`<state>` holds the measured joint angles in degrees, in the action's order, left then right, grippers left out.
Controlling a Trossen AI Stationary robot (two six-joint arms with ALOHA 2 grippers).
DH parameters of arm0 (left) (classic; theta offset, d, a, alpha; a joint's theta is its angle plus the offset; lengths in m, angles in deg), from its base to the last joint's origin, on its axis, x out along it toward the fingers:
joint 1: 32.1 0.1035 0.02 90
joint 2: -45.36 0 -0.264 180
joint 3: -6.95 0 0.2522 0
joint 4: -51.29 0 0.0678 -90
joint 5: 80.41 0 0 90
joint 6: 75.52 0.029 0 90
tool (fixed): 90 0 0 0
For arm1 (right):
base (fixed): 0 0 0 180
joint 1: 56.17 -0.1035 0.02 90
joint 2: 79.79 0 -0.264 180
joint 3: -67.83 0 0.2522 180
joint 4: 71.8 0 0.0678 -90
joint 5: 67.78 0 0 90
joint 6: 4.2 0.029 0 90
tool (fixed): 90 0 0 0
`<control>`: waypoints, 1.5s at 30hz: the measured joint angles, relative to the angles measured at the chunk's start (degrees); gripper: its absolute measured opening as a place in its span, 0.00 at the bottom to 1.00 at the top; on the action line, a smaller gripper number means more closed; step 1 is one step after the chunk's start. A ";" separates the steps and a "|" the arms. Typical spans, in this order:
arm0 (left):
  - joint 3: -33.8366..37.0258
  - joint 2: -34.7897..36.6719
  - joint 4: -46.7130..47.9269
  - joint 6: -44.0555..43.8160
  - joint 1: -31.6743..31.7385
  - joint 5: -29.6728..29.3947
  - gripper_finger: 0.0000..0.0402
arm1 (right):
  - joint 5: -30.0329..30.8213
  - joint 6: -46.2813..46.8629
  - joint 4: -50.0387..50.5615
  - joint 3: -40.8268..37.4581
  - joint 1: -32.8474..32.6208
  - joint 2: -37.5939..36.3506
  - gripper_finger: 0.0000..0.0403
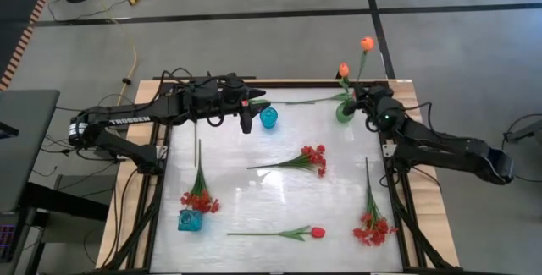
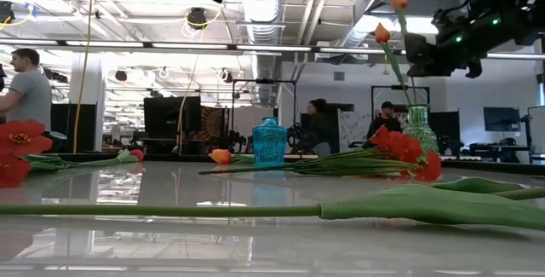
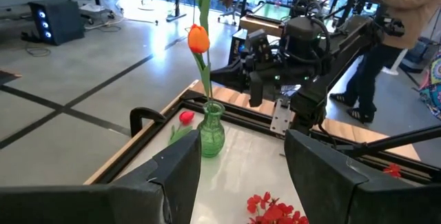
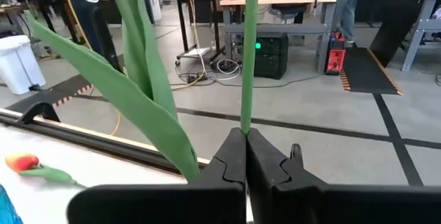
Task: Sort flowers into vase by color
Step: Put the bottom orange tulip into the green vase, then put the orange tulip into the green vase
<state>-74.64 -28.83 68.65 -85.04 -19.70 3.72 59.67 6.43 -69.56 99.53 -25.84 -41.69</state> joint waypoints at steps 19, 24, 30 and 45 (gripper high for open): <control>0.00 -0.02 0.59 -0.02 0.00 0.02 0.49 | 0.02 -6.41 -0.26 0.00 -2.19 -0.34 0.35; 0.00 -0.02 2.91 0.01 0.02 0.81 0.49 | 0.02 -6.79 7.84 1.95 -4.44 -2.09 0.40; 0.00 -0.02 5.86 0.05 0.02 2.60 0.49 | 0.01 -6.59 22.26 7.75 -6.59 -2.57 0.42; 0.02 0.37 26.27 -0.52 1.95 3.67 0.49 | -12.73 2.19 47.52 22.27 -16.39 -2.54 0.41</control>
<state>-74.62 -28.45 94.92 -85.56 -17.75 7.39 46.94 8.61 -22.03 121.80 -42.23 -44.24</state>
